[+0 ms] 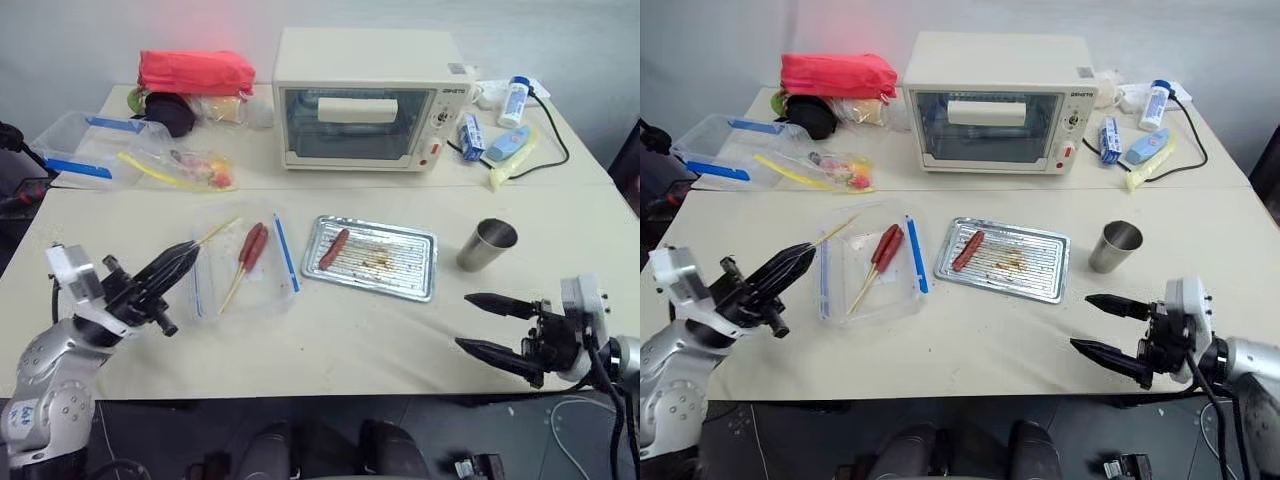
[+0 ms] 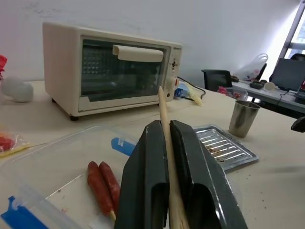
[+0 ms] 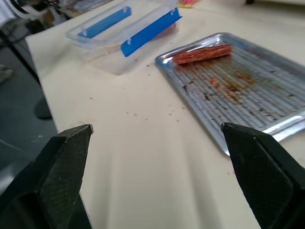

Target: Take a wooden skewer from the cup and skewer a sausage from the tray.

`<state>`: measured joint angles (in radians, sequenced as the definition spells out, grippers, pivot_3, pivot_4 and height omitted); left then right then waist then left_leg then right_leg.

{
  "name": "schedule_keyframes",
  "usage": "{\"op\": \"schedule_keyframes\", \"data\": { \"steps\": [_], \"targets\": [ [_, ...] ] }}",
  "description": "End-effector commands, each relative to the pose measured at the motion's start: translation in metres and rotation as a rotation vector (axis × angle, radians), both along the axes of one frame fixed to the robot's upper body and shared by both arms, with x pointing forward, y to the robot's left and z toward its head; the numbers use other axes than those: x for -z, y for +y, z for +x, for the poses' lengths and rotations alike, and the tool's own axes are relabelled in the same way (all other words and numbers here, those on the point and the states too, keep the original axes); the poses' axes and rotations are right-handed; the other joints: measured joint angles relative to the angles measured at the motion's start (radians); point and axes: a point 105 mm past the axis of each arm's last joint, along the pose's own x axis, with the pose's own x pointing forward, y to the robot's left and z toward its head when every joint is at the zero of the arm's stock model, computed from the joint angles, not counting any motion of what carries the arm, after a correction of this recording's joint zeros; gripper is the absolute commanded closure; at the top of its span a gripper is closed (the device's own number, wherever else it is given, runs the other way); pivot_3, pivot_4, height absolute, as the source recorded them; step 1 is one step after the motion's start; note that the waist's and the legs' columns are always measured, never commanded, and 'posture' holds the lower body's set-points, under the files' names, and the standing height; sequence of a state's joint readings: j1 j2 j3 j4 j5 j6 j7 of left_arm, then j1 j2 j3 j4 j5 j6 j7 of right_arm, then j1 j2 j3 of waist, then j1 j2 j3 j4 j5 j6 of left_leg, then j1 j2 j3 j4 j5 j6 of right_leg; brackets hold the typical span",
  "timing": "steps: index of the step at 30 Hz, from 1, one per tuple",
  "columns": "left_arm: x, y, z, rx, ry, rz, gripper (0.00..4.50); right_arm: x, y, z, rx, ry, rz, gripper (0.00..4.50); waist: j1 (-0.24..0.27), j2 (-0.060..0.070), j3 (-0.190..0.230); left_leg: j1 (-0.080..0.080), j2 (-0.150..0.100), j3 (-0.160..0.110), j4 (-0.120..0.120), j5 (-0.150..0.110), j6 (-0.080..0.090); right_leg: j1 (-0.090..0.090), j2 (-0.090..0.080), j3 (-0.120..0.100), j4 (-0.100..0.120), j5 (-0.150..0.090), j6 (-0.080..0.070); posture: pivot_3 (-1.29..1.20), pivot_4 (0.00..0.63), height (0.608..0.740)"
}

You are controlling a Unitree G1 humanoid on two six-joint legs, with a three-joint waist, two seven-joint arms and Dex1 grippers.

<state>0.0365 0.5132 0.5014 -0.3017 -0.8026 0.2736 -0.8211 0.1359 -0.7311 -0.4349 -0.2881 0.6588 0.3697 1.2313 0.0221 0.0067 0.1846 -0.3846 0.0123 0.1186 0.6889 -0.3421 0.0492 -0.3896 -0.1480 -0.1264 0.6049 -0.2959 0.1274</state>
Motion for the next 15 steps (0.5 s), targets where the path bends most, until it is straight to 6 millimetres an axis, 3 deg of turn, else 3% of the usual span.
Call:
{"op": "schedule_keyframes", "data": {
  "steps": [1, 11, 15],
  "targets": [
    [-0.005, 0.007, -0.006, -0.042, -0.026, -0.007, 4.5, -0.003, 0.001, 0.01, -0.02, -0.082, -0.05, 0.01, -0.001, 0.0, 0.0, 0.001, 0.0, 0.0, 0.0, 0.0, -0.001, 0.0, 0.0, 0.001, 0.0, 0.0, 0.0, 0.0, 0.15, 0.74],
    [-0.009, 0.009, 0.001, -0.088, -0.043, -0.026, 4.5, -0.031, 0.062, 0.071, -0.34, -0.134, -0.212, 0.01, -0.026, 0.0, 0.0, 0.0, 0.003, 0.001, -0.002, 0.0, -0.003, -0.003, 0.001, 0.002, 0.004, -0.001, -0.004, 0.0, 0.15, 0.74],
    [-0.011, 0.01, 0.004, -0.108, -0.05, -0.032, 4.5, -0.039, 0.115, 0.108, -0.497, -0.178, -0.309, 0.01, -0.034, -0.001, 0.0, -0.001, 0.002, 0.002, -0.001, 0.001, -0.002, -0.003, 0.001, -0.003, 0.004, -0.001, -0.004, 0.0, 0.15, 0.74]
  ]
}}
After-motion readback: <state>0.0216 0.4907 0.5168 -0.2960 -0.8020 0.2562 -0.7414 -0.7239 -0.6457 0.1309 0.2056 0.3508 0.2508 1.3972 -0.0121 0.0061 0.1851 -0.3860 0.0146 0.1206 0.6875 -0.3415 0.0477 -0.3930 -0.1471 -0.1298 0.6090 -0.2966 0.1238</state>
